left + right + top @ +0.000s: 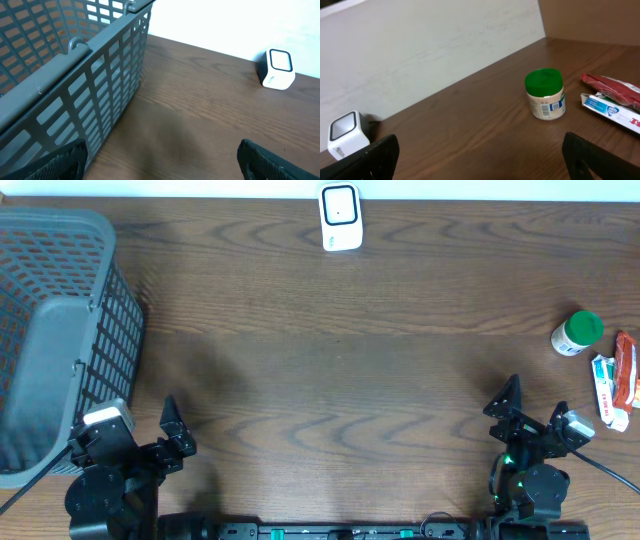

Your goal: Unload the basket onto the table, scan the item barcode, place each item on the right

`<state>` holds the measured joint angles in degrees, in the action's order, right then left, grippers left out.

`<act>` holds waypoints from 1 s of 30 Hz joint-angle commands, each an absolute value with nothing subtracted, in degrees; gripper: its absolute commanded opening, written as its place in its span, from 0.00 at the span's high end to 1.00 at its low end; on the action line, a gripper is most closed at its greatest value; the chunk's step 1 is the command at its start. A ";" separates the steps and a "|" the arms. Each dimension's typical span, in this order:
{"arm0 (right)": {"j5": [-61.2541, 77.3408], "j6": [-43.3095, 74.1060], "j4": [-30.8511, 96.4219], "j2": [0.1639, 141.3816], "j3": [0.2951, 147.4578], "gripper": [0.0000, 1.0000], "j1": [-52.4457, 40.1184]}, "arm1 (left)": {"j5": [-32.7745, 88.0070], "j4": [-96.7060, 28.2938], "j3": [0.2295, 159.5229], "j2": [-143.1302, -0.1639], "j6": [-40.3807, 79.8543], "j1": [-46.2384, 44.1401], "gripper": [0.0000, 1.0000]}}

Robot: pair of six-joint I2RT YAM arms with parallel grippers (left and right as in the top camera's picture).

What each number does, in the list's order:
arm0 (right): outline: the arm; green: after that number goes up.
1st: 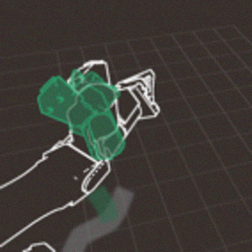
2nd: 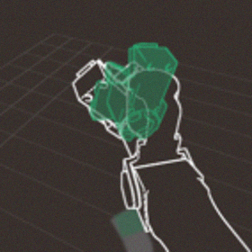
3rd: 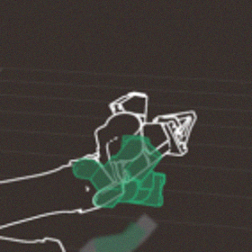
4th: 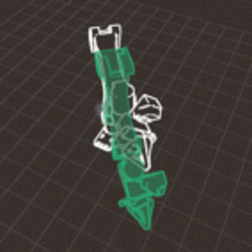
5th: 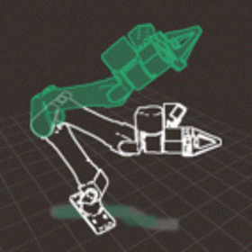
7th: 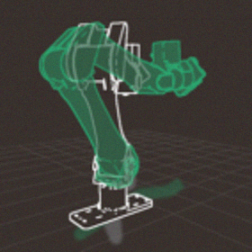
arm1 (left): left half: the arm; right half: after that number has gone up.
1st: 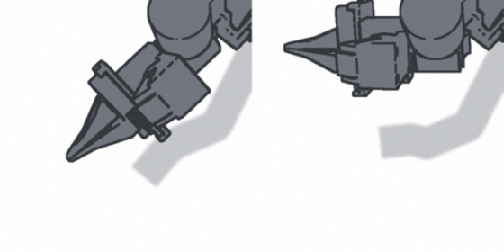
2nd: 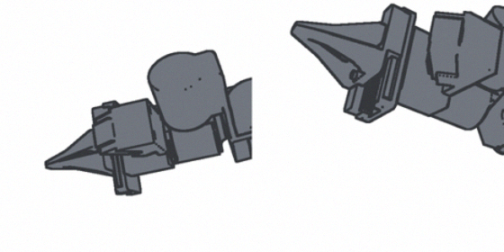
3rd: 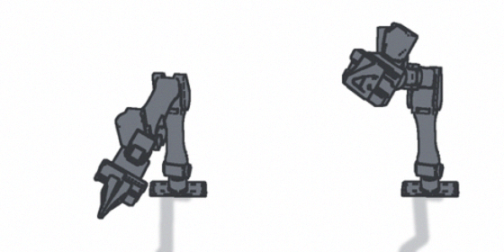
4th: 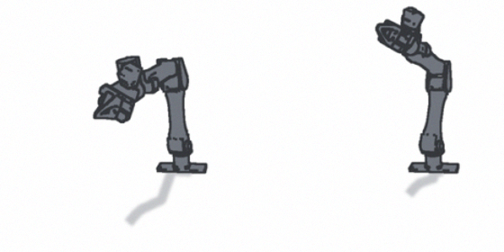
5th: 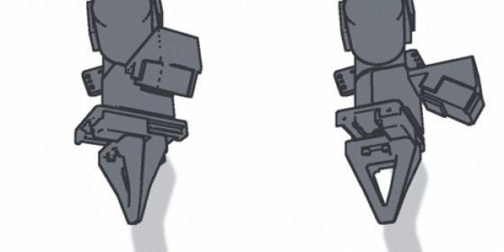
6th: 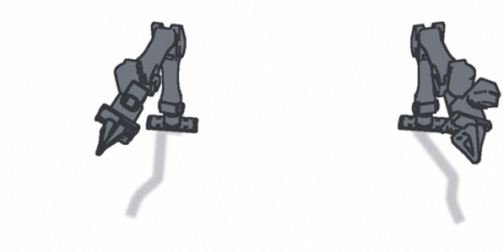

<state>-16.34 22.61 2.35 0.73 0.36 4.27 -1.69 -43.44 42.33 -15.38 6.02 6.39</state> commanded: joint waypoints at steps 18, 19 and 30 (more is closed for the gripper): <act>-16.43 22.87 2.63 0.32 0.32 0.01 4.84 | -1.91 -32.77 32.45 -14.26 8.12 1.93 0.04; -16.43 22.87 2.63 0.32 0.32 0.01 4.84 | -1.91 -29.50 29.98 -13.61 8.62 1.93 0.04; -16.43 22.87 2.63 0.32 0.32 0.01 4.84 | -2.20 -5.87 10.44 -4.01 13.80 1.96 0.04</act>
<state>-16.34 22.59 2.35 0.71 0.36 4.27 -1.67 -6.81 12.38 -6.11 12.36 2.13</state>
